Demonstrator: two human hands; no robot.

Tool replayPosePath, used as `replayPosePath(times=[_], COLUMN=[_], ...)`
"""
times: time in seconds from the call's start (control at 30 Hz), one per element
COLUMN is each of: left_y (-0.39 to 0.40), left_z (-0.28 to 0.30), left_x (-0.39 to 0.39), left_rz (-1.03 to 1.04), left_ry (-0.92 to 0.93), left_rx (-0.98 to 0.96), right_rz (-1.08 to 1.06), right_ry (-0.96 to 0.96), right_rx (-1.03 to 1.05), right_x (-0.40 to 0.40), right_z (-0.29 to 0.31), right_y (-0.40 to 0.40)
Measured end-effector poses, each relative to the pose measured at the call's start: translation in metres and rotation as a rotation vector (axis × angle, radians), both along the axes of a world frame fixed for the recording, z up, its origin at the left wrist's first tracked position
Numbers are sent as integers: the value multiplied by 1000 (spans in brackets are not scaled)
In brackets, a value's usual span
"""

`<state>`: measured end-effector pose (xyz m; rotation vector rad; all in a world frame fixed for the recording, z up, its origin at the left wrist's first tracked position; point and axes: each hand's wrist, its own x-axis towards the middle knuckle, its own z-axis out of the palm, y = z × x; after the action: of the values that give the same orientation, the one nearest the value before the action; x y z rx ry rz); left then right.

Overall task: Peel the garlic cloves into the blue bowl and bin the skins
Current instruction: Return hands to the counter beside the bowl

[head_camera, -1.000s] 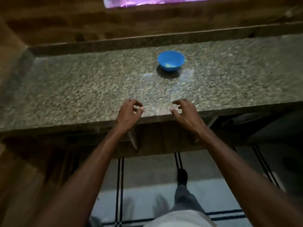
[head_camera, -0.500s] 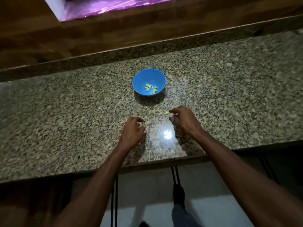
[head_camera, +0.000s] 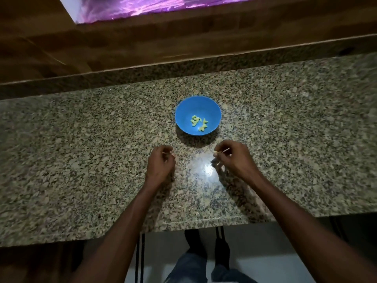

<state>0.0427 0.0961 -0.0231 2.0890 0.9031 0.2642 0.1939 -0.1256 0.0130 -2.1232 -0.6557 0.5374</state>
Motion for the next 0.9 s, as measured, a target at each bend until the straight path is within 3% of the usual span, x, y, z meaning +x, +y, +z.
replayPosePath(times=[0.17, 0.37, 0.53, 0.6, 0.73, 0.9], left_y=[19, 35, 43, 45, 44, 47], left_z=[12, 17, 18, 19, 24, 22], left_x=[29, 57, 75, 86, 104, 103], left_rz=[53, 118, 167, 177, 192, 227], left_ry=[-65, -110, -127, -136, -162, -158], left_rx=[-107, -275, -438, -544, -765, -754], right_rz=[-56, 41, -288, -399, -408, -389], right_ry=[-69, -236, -225, -119, 316, 383], right_rx=[87, -69, 23, -23, 31, 78], right_x=[30, 50, 70, 79, 82, 72], right_z=[37, 33, 21, 17, 8, 4], right_y=[57, 107, 98, 92, 96, 106])
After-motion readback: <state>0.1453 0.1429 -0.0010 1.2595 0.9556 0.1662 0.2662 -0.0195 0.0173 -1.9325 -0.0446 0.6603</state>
